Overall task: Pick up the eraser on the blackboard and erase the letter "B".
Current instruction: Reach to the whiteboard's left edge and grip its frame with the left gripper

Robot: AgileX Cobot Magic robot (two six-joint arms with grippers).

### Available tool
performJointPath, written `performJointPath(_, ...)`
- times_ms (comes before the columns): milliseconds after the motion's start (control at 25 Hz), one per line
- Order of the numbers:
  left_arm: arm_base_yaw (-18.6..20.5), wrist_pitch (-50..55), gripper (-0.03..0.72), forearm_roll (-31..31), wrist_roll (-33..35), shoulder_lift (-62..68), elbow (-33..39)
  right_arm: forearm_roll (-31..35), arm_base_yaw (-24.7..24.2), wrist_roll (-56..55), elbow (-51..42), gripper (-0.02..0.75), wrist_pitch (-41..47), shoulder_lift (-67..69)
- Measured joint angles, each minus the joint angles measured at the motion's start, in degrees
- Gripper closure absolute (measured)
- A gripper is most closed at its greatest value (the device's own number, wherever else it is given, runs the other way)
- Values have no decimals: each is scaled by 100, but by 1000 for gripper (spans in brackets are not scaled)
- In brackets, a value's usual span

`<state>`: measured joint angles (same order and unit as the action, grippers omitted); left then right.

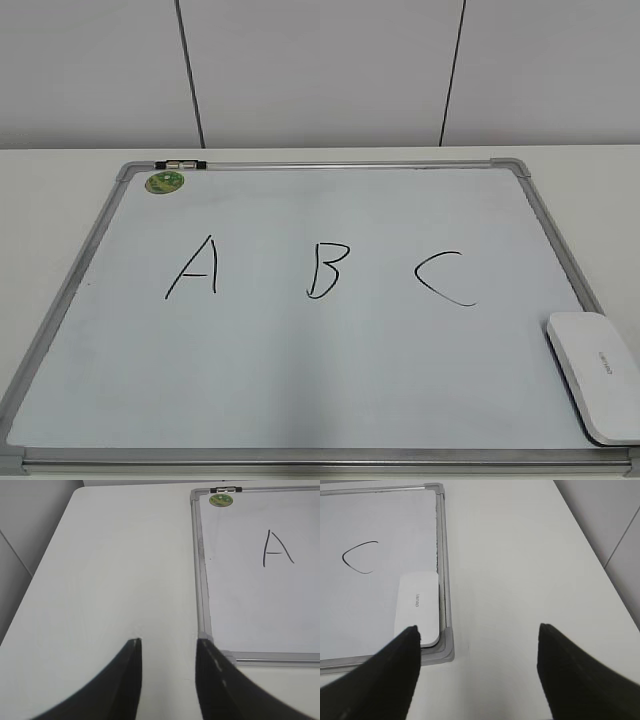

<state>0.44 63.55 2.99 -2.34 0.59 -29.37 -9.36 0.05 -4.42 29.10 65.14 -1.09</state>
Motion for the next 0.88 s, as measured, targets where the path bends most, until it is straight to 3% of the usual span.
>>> performJointPath(280, 0, 0, 221, -11, 0, 0, 0, 0, 0, 0, 0, 176, 0, 0)
performJointPath(520, 0, -18, 180, -17, 0, 0, -42, 0, 0, 0, 0, 176, 0, 0)
performJointPath(880, 0, -375, 92, 46, 0, 767, -943, 0, 0, 0, 0, 176, 0, 0)
